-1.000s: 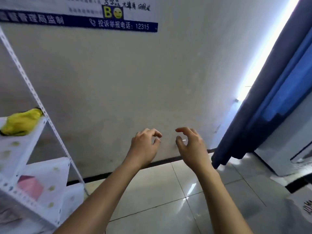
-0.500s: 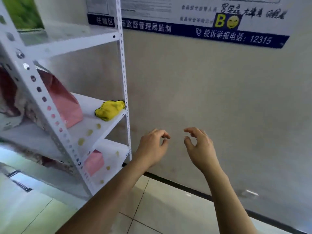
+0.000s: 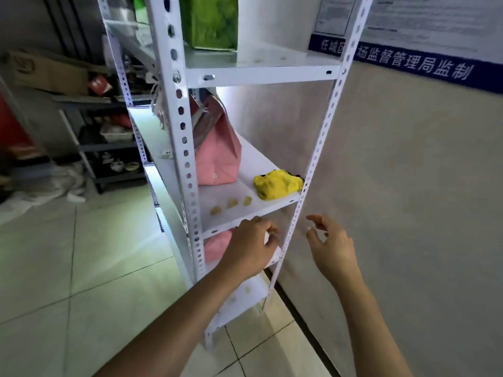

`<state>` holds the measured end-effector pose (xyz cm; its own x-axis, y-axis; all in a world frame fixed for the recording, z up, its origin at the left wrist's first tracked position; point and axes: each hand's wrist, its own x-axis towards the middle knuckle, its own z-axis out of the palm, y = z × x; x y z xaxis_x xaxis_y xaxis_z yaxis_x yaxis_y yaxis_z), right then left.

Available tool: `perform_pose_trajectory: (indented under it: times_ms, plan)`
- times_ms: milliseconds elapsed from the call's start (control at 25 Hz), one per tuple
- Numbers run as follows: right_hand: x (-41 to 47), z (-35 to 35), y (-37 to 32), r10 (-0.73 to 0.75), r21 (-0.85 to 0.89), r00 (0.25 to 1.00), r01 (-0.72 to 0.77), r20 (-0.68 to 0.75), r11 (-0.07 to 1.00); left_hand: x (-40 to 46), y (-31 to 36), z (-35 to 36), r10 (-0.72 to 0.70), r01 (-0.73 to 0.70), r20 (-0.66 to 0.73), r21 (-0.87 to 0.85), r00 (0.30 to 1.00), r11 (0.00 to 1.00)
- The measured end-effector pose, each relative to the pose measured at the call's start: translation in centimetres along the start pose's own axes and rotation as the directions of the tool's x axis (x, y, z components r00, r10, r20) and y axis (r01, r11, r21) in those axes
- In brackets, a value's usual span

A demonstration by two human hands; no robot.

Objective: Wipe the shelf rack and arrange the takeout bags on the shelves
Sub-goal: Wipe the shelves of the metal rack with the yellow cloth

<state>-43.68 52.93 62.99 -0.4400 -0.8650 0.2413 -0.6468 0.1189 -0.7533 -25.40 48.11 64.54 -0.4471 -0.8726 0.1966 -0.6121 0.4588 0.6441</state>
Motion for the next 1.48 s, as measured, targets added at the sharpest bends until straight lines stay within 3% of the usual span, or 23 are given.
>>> perform_pose_trajectory:
  times_ms: [160,280,480,680,760,880,1000,1120,1240,1360,1480]
  plan:
    - [3.9,2.7,-0.8,-0.071,0.014,0.994,0.07,0.084,0.997,2.1,-2.3,-0.2,-0.075,0.075,-0.068,0.008,0.995,0.997]
    - [7.2,4.0,-1.4,-0.13,-0.07,0.982,0.14,0.137,0.988,4.0,-2.9,-0.3,-0.08,0.079,-0.135,-0.017,0.988,0.997]
    - [12.1,6.7,-1.7,-0.091,-0.125,0.986,0.109,0.138,0.986,5.4,-4.4,0.0,-0.115,0.123,-0.197,0.027,0.974,0.992]
    - [18.5,10.0,-2.1,-0.142,-0.405,0.971,0.21,0.191,0.89,5.2,-5.2,0.1,-0.184,0.2,-0.255,0.039,0.949,0.979]
    - [20.9,11.0,-1.3,-0.095,-0.472,0.967,0.2,0.237,0.859,4.9,-5.2,0.2,-0.231,0.246,-0.268,0.026,0.936,0.969]
    - [23.6,12.9,-0.1,0.116,-0.542,0.913,0.126,0.39,0.831,4.8,-5.0,0.1,-0.291,0.317,-0.303,0.038,0.907,0.948]
    - [24.4,14.1,1.3,0.179,-0.591,0.829,0.208,0.53,0.78,4.5,-4.5,0.3,-0.323,0.354,-0.322,0.043,0.89,0.934]
    - [23.7,13.8,3.7,0.078,-0.544,0.797,0.333,0.599,0.771,4.6,-3.3,0.4,-0.326,0.36,-0.304,0.06,0.895,0.931]
    - [21.6,13.4,4.7,-0.204,-0.501,0.878,0.422,0.433,0.756,5.6,-1.0,-0.4,-0.292,0.33,-0.326,0.069,0.899,0.941]
    - [20.2,12.0,5.0,-0.455,-0.305,0.836,0.539,0.306,0.785,6.5,2.0,-2.5,-0.183,0.242,-0.366,0.122,0.912,0.963]
    - [20.3,9.0,3.9,-0.472,-0.039,0.847,0.495,0.245,0.868,7.2,5.1,-6.1,-0.065,0.177,-0.424,0.23,0.903,0.957]
